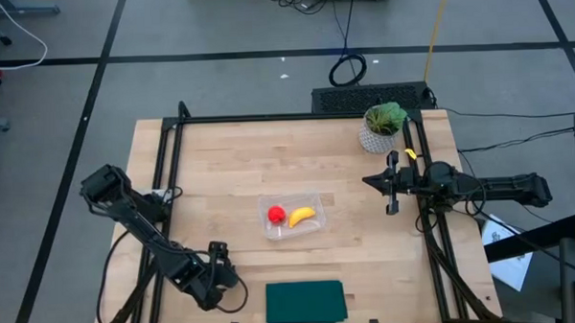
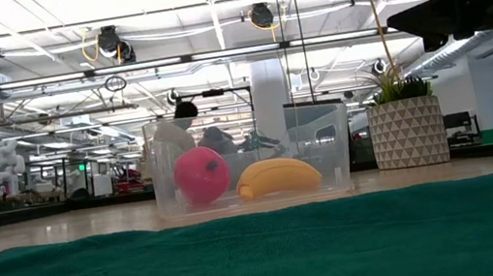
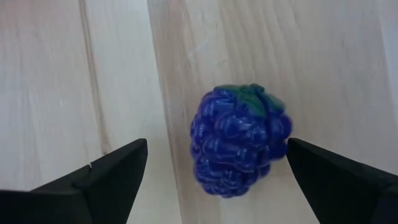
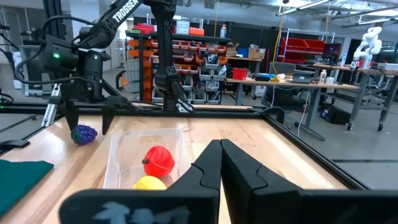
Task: Pick and placing Produce into tupperware
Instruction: Put the purple grapes into the transparent bin
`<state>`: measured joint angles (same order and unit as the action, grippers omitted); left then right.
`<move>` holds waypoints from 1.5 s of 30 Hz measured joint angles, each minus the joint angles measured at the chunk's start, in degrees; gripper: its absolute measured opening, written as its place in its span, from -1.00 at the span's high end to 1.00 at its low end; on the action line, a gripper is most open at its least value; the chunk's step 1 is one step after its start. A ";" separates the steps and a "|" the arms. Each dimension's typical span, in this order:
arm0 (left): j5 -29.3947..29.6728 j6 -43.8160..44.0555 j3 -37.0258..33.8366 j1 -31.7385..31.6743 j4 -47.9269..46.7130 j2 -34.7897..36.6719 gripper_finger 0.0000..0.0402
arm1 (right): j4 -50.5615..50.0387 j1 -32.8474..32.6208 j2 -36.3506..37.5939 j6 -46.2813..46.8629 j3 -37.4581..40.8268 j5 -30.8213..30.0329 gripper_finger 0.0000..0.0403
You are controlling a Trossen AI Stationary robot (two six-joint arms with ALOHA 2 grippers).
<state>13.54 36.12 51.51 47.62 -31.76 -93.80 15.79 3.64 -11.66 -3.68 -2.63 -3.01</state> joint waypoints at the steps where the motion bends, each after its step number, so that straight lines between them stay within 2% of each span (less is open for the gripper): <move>1: 0.02 0.00 -0.75 0.00 1.07 0.00 -0.94 | 0.00 0.00 0.00 -0.02 -0.02 0.00 1.00; 12: 2.20 -0.80 -6.18 -0.09 11.98 -0.04 -0.94 | 0.00 0.00 0.01 0.00 -0.01 0.00 1.00; 26: 1.66 -0.86 -6.19 -0.09 11.92 -0.04 -0.92 | 0.00 0.01 0.00 0.00 -0.02 0.00 1.00; 29: 1.35 -1.08 -6.19 -0.09 11.92 -0.04 -0.80 | 0.00 0.01 0.01 0.00 0.00 0.00 1.00; 39: -3.22 -1.65 -6.17 -1.76 12.22 -0.04 -0.17 | 0.00 0.00 0.02 0.00 -0.02 0.00 1.00; 42: -4.12 -1.87 -6.08 -2.52 12.53 -0.03 -0.06 | 0.02 0.00 0.00 0.00 0.00 0.00 1.00; 45: -5.08 -1.95 -6.03 -3.09 12.56 0.00 -0.04 | 0.01 0.00 0.00 0.00 0.00 0.01 1.00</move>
<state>8.46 34.17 45.47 44.52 -19.20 -93.80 15.80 3.65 -11.66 -3.68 -2.63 -3.00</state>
